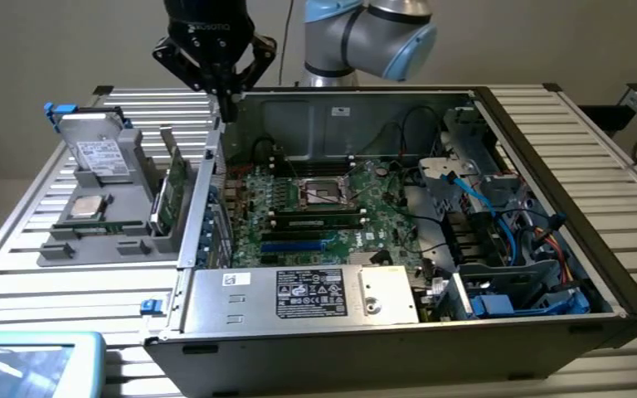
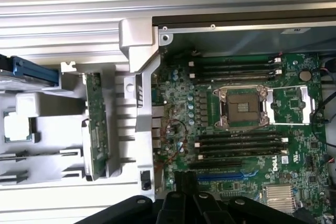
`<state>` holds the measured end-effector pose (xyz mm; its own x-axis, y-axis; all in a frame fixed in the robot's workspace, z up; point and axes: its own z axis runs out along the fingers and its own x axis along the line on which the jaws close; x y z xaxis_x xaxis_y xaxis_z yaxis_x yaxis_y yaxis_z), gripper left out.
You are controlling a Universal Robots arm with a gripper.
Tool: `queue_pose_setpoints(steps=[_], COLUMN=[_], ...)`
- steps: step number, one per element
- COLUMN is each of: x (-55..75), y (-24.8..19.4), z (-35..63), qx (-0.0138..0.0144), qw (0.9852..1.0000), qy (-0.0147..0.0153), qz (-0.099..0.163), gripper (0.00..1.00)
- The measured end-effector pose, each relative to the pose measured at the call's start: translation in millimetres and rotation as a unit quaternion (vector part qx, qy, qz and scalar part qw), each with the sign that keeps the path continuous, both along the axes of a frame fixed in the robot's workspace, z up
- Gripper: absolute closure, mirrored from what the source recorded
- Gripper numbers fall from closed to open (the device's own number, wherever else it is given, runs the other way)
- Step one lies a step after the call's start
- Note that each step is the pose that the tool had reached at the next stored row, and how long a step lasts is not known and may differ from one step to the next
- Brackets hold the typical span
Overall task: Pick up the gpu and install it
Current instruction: 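Reach for the gpu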
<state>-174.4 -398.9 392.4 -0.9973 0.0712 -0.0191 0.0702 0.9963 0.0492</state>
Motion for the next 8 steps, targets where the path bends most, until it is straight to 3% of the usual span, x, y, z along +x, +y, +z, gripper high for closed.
queue_pose_setpoints(steps=[8], x=[-31.9], y=[0.0], z=[-2.8], qx=[0.0], qw=[1.0], qy=[-0.0001], qz=[0.0], gripper=[0.88])
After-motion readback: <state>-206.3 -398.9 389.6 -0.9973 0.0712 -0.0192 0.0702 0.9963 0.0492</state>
